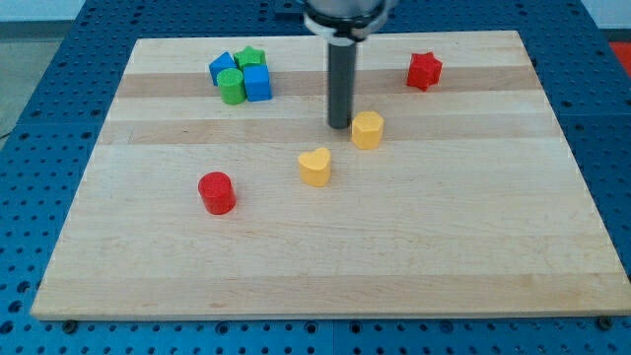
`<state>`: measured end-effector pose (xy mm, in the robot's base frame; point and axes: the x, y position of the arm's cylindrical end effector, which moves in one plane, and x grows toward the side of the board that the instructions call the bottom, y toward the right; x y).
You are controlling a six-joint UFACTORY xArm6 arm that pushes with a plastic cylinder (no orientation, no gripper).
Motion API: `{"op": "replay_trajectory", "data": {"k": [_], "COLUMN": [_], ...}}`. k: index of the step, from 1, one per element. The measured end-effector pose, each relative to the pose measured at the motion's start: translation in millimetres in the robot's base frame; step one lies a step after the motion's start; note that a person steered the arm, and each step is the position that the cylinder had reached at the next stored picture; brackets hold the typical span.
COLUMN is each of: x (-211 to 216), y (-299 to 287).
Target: Push the red circle to the bottom center
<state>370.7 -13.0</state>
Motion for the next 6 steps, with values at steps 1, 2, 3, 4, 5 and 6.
{"op": "replay_trajectory", "data": {"k": [1, 2, 3, 4, 5, 6], "x": [23, 53, 78, 108, 149, 140], "y": [-76, -140, -148, -145, -74, -55]}}
